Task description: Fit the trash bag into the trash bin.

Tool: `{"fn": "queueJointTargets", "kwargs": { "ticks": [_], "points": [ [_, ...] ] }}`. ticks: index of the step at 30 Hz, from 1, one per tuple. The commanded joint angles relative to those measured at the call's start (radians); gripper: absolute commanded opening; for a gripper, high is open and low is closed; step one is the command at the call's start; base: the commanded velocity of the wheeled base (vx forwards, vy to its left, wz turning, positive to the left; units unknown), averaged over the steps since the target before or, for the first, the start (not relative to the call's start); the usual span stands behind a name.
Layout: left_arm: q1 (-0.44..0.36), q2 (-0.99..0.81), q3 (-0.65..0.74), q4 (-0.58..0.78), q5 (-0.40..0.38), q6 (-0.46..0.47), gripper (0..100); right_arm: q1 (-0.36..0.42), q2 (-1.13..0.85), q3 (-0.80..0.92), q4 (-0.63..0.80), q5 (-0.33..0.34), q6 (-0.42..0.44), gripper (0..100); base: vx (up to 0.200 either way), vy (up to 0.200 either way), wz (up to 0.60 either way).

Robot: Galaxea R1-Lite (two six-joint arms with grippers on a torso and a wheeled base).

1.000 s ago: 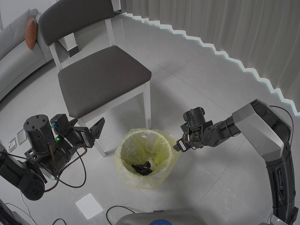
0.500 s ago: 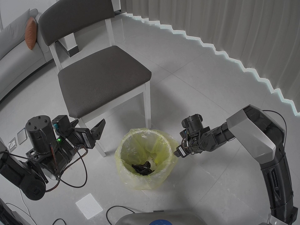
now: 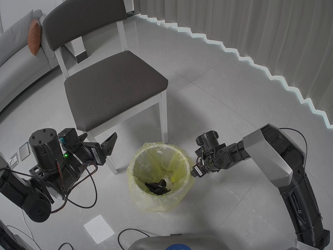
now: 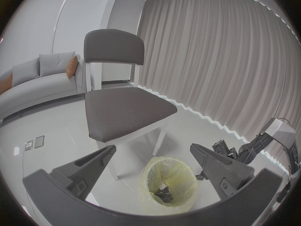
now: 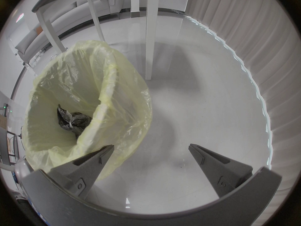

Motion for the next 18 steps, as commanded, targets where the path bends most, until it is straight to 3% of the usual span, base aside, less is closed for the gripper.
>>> {"fn": "queueJointTargets", "kwargs": {
  "ticks": [1,4,18],
  "points": [
    [0.000,0.007,0.000,0.000,0.001,-0.001,100,0.001,0.029,-0.045,0.016,-0.044,-0.001,100,0.000,0.000,0.00],
    [0.000,0.004,0.000,-0.002,0.001,-0.002,100,-0.008,0.033,-0.047,0.014,-0.093,-0.009,100,0.000,0.000,0.00],
    [0.000,-0.006,0.002,-0.011,-0.001,-0.002,100,-0.010,-0.150,0.097,0.014,-0.099,-0.011,100,0.000,0.000,0.00]
  ]
}}
